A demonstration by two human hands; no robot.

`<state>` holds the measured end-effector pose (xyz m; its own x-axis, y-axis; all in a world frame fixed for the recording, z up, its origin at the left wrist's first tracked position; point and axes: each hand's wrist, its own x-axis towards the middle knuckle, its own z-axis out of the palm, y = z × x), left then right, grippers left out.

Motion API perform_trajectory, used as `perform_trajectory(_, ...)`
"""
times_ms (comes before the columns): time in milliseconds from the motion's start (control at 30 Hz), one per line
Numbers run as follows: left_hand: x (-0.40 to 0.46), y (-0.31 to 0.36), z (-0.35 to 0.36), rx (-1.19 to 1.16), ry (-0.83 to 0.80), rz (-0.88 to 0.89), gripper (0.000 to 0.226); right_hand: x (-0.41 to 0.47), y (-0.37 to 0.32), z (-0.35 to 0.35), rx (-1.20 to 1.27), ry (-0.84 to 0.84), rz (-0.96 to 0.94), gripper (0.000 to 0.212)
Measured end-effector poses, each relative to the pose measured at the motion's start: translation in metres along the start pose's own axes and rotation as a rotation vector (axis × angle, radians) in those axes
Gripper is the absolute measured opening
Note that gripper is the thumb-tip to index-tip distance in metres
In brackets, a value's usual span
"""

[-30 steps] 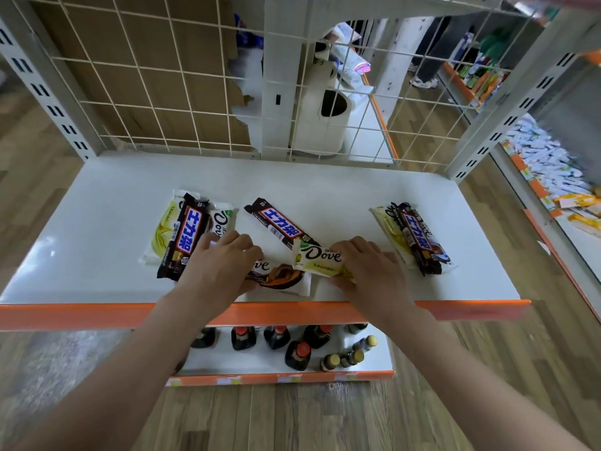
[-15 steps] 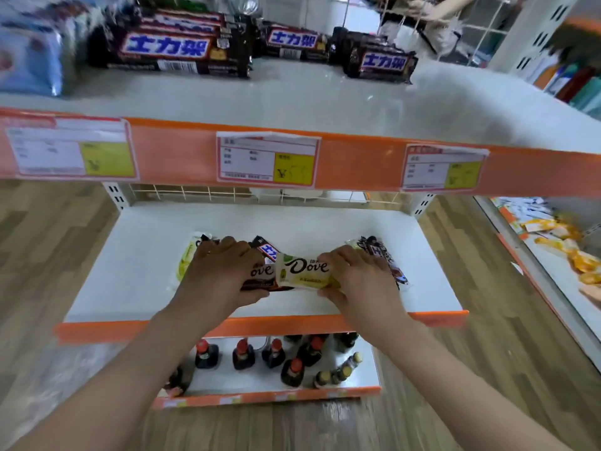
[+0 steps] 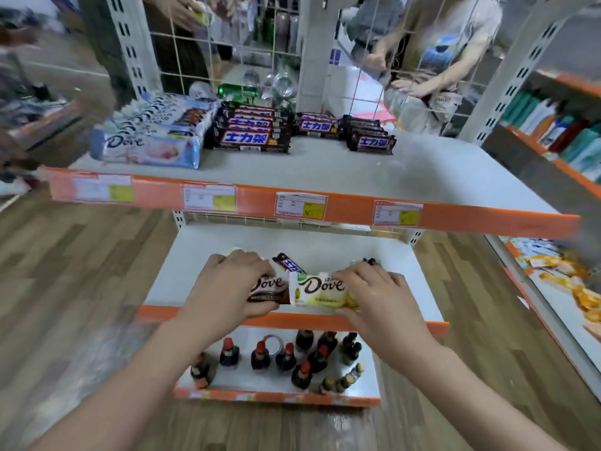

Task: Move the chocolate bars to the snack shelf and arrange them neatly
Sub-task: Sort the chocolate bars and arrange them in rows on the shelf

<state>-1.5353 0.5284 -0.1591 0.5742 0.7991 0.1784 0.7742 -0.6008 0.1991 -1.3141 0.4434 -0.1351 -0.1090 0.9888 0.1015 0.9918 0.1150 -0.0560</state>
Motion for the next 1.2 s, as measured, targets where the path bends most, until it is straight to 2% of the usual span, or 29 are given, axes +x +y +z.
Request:
perform_trajectory(300,-0.035,0.005,-0.086,0.021,0.052,0.014,0.044,-0.020,-0.042,-0.069,0.051,0.128,-0.016,0.048)
perform_trajectory(667,-0.049,-0.015,-0.151,0.036,0.111,-0.013,0.043,-0.005,-0.088,-0.128,0.036,0.250,-0.066,0.046)
perform_trajectory(1200,-0.021,-0.075,-0.192,0.124,0.188,-0.056,0.045,0.069,-0.102,-0.142,0.032,0.276,-0.106,0.043)
